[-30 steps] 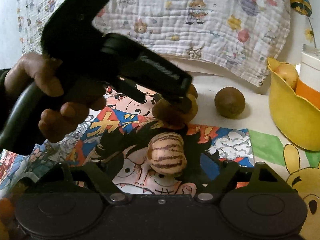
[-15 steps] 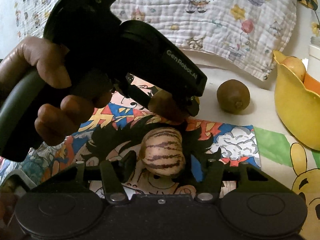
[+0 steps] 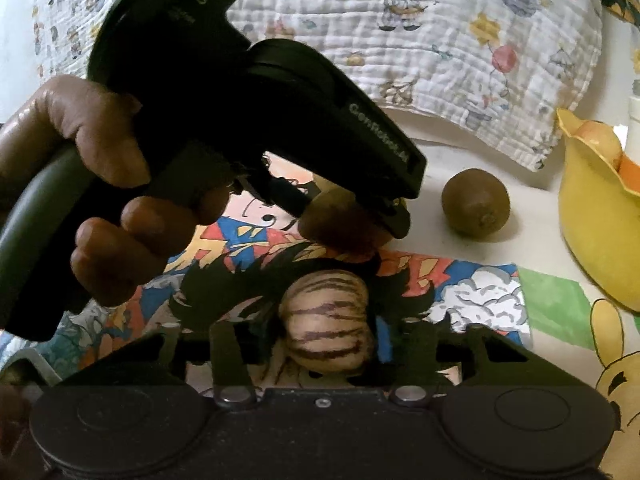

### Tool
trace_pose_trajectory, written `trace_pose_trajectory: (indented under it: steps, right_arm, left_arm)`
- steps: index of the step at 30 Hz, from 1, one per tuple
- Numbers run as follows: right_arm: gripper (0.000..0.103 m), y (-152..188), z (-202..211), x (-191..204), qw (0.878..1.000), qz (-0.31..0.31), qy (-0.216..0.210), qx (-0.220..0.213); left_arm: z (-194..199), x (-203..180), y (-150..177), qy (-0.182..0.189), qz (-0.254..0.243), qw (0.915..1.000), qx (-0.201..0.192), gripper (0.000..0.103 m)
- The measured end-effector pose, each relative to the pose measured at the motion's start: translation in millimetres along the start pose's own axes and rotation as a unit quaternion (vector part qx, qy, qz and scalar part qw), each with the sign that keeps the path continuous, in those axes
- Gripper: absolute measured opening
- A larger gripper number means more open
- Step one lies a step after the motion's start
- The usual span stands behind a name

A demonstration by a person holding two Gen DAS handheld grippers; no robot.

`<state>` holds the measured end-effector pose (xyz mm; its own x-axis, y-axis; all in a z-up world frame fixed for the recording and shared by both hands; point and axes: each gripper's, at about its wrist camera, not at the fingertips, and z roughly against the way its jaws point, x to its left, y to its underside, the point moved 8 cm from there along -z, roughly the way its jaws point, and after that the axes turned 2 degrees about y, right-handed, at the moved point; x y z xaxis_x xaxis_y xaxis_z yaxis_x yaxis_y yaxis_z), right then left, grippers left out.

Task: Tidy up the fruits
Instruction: 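Close the right tool on the striped melon while the left tool grasps the brown fruit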

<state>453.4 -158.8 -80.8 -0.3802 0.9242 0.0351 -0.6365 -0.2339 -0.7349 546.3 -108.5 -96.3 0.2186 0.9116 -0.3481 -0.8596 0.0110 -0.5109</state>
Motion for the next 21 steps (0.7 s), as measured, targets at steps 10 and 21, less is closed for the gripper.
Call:
trace_pose_trajectory:
  steps: [10, 21]
  right_arm:
    - [0.047, 3.5, 14.9, -4.5, 1.0, -0.007, -0.012, -0.004]
    - [0.047, 21.3, 59.7, 9.6, 0.999, -0.013, -0.025, -0.023]
  left_arm:
    - [14.4, -1.8, 13.0, -0.027, -0.015, 0.9995, -0.003, 0.067]
    - [67.9, 5.5, 52.2, -0.02, -0.01, 0.9994, -0.025, 0.06]
